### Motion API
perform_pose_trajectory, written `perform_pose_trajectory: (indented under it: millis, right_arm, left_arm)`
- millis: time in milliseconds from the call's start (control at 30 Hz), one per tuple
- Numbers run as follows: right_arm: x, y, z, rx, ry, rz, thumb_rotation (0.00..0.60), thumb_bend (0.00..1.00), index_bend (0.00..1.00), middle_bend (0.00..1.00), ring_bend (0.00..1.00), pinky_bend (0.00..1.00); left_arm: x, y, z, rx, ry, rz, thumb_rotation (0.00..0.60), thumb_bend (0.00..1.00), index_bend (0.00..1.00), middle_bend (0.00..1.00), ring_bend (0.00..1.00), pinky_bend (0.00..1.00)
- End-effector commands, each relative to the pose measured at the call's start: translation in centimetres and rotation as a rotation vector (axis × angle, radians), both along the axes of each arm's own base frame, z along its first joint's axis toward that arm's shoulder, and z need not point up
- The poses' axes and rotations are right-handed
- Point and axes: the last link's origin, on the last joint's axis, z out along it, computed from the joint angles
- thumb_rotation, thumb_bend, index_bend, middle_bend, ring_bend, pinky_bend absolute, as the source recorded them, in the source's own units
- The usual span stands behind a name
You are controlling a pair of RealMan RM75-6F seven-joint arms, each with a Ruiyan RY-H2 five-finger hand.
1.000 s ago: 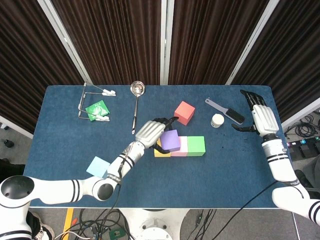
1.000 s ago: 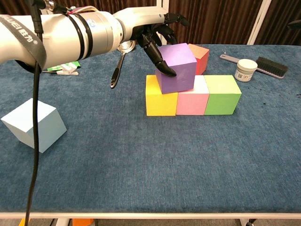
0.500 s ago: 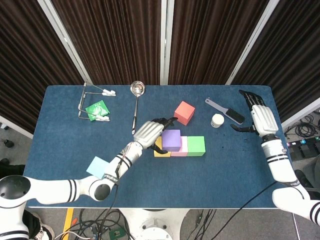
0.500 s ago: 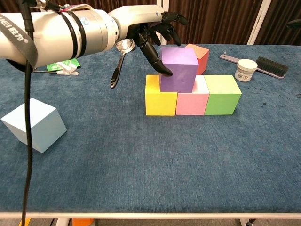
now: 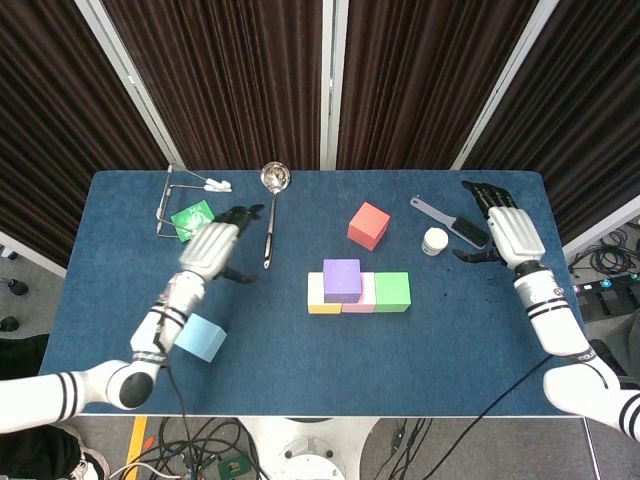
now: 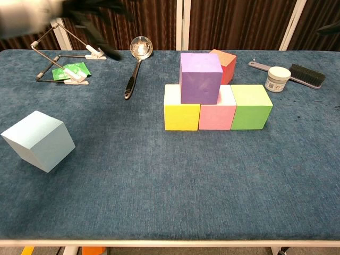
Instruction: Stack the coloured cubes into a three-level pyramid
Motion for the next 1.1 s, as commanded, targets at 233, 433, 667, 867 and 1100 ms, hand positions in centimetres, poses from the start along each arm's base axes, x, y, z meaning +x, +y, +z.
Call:
perform_pose_trajectory:
  millis: [233, 433, 667, 867, 1100]
  right_arm:
    - [4.3, -5.3, -4.9, 0.191, 0.384, 0.150, 0.600, 0.06, 0.00, 0.07, 0.00, 0.00]
    - [7.4, -7.7, -8.0, 0.218, 0.599, 0.260, 0.600, 0.07, 0.00, 0.07, 0.00, 0.00]
    - [10.0, -9.5, -11.6, 0.220, 0.734, 0.329, 0.600, 0.07, 0.00, 0.06, 0.00, 0.00]
    - [11.0, -10.1, -14.9, 0.237, 0.802, 0.354, 0.600, 0.07, 0.00, 0.05, 0.00, 0.00]
    - [11.6, -10.5, -16.5, 0.219, 0.788, 0.367, 0.600, 0.10, 0.00, 0.11, 0.00, 0.00]
  left_arm:
    - [-12.1, -3.8, 4.9, 0.216, 0.028, 0.227, 0.600, 0.02, 0.05, 0.15, 0.04, 0.14]
    - [-15.6, -5.0, 5.5, 0.245, 0.006, 0.296, 0.600, 0.02, 0.05, 0.15, 0.04, 0.14]
    - [-17.2, -4.9, 5.8, 0.285, -0.013, 0.309, 0.600, 0.02, 0.05, 0.15, 0.04, 0.14]
    - [-17.7, -5.1, 5.9, 0.328, -0.023, 0.291, 0.600, 0.02, 0.05, 0.15, 0.04, 0.14]
    - [-18.2, -5.4, 5.8, 0.342, -0.032, 0.304, 0.600, 0.02, 0.06, 0.15, 0.04, 0.14]
